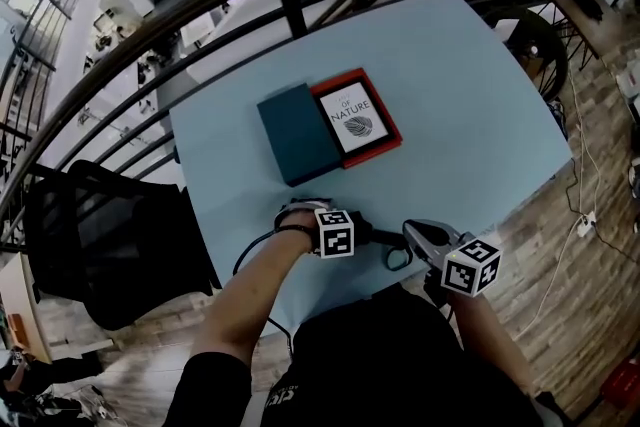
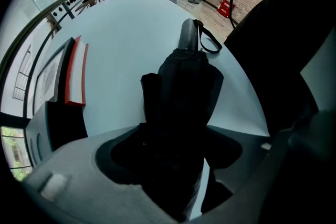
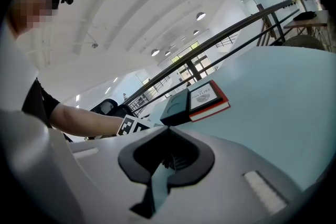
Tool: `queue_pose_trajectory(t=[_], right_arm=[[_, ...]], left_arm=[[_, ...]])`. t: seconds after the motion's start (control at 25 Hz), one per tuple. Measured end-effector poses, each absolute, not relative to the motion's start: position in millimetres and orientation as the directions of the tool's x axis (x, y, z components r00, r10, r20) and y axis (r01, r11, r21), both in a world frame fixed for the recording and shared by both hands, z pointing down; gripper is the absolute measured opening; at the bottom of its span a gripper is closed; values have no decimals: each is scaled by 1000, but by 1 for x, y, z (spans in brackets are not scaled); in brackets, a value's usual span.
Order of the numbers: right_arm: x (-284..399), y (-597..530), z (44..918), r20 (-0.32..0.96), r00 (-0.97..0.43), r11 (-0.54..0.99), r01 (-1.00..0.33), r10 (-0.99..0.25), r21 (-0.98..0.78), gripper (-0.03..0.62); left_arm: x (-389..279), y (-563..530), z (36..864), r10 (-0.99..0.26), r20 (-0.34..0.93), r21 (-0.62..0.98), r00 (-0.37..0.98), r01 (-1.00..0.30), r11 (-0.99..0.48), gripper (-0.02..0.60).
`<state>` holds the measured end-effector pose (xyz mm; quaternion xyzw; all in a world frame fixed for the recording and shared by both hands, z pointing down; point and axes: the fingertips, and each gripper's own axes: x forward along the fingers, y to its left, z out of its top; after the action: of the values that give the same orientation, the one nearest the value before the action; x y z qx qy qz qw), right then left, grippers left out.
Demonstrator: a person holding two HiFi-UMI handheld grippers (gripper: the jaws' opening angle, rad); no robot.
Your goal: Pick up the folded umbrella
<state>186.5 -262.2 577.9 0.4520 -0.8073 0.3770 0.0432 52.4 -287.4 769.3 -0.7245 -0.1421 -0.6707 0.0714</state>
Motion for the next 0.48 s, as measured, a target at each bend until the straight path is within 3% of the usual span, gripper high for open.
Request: queue_pose_trajectory(t=[0.24, 0.48], right_arm=[[196, -264, 562, 389, -595, 331, -759, -704, -561, 2], [210, -271, 562, 387, -620, 354, -744, -683, -566, 2]], left_arm=[[50, -281, 765, 130, 986, 105, 101, 228, -968, 287], [48, -282, 750, 117, 979, 101, 167, 97, -990, 282]])
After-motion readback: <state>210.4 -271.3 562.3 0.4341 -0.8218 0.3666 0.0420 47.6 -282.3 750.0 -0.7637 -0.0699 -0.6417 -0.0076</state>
